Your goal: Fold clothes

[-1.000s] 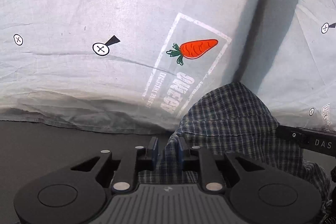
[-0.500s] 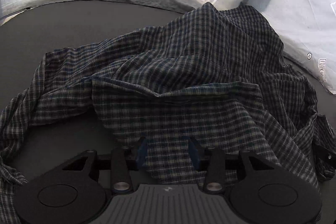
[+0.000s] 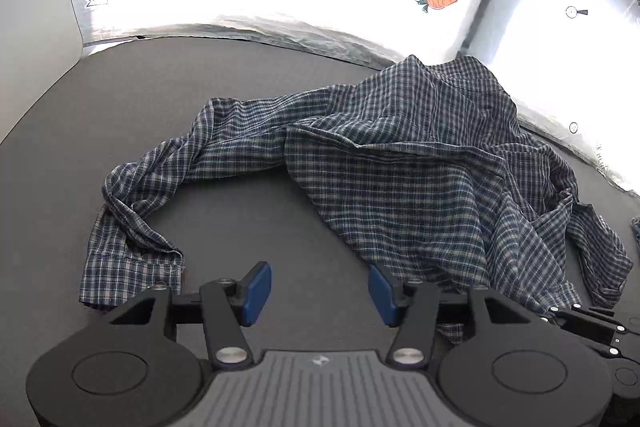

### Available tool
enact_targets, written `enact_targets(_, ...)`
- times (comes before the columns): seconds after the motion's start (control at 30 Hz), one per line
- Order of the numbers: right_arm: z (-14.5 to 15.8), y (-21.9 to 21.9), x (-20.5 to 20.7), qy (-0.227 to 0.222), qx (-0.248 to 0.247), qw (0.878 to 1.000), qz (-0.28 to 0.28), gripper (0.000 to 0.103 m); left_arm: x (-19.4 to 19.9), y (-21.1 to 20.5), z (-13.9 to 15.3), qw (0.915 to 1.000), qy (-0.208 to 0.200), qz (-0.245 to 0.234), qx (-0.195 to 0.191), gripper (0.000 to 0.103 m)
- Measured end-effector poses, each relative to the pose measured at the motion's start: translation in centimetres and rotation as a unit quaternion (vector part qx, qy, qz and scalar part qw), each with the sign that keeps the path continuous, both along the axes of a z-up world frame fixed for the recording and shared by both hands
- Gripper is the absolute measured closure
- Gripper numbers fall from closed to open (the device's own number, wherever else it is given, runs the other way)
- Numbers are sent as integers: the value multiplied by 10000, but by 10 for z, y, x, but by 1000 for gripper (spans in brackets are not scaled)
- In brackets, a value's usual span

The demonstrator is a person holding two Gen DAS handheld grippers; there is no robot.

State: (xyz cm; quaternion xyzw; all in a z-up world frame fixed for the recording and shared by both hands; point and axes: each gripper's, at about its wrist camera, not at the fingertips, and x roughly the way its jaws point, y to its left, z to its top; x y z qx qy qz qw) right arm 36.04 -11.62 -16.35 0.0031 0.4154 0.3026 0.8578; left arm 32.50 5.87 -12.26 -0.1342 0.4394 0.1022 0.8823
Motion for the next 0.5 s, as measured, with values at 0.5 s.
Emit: enact_targets(0.5,-41,-9,-75,1322,138,9907,308,96,-82,-11,-21,9986,512,75,-122,48)
